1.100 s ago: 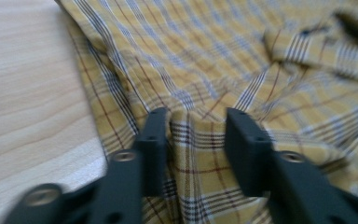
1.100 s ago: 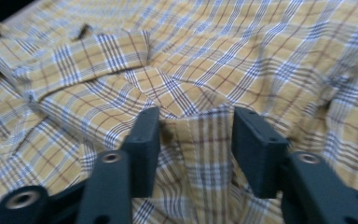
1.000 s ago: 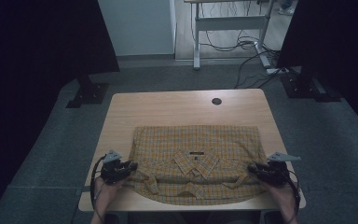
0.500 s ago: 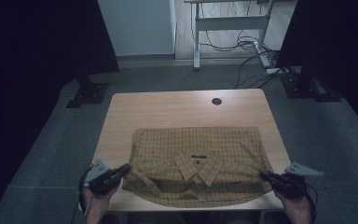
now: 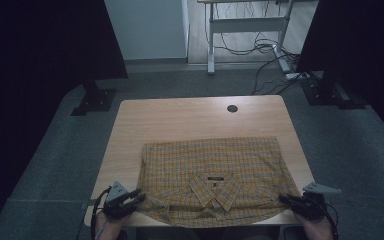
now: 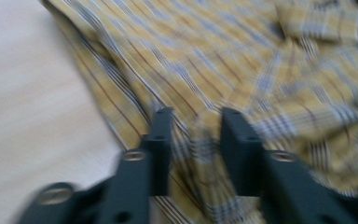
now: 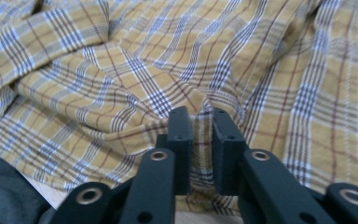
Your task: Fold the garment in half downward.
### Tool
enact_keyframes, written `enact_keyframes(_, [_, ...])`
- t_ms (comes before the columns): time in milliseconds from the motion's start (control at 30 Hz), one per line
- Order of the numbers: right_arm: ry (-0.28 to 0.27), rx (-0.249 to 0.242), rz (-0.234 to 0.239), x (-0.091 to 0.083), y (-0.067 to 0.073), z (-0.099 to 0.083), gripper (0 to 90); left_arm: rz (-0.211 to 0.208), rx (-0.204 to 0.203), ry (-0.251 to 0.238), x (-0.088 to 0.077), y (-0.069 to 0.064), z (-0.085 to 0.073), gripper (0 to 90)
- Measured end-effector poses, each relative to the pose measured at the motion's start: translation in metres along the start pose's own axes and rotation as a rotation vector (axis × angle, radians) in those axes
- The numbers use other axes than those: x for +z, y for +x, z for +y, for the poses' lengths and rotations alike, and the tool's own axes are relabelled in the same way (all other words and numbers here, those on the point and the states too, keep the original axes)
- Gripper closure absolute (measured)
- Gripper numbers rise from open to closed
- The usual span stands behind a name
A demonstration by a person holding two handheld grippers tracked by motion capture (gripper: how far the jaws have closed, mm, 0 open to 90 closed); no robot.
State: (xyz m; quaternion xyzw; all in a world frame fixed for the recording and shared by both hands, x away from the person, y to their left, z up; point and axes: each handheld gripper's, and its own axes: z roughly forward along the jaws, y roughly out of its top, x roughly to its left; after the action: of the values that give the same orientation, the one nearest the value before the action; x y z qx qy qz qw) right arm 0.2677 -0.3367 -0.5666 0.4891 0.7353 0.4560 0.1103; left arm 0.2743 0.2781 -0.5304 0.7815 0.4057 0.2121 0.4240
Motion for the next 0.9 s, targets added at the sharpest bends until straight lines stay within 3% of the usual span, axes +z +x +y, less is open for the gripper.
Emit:
enact_keyframes(133, [-0.046,-0.008,-0.025,-0.005,0.006,0.01,62.0,0.037,0.011,-0.033,0.002,0.005,0.026,44.8])
enact_keyframes(167, [-0.055,-0.014,-0.033,-0.005,0.009,0.014,56.7,0.037,0.011,-0.033,0.002,0.005,0.026,42.1])
enact_keyframes(200, [-0.055,-0.014,-0.033,-0.005,0.009,0.014,56.7,0.016,0.015,-0.02,0.011,0.006,0.037,42.1])
enact_keyframes(233, [-0.062,-0.035,-0.055,-0.003,0.014,0.02,45.3,0.016,0.024,-0.013,0.018,0.006,0.041,37.2])
enact_keyframes(400, [-0.03,-0.091,-0.098,0.014,0.03,0.03,24.9,0.025,0.026,0.075,0.058,0.01,0.046,33.5])
enact_keyframes(533, [0.074,-0.124,-0.167,0.036,0.037,0.028,19.2,0.05,0.026,0.169,0.082,0.016,0.037,32.2])
enact_keyframes(600, [0.124,-0.139,-0.196,0.046,0.037,0.026,18.7,0.042,0.0,0.164,0.085,0.017,0.032,31.3])
enact_keyframes(733, [0.131,-0.148,-0.227,0.054,0.032,0.031,19.4,0.064,-0.014,0.155,0.082,0.011,0.028,31.4])
enact_keyframes(900, [0.132,-0.14,-0.246,0.066,0.019,0.045,19.2,0.095,-0.024,0.16,0.078,-0.007,0.024,31.4])
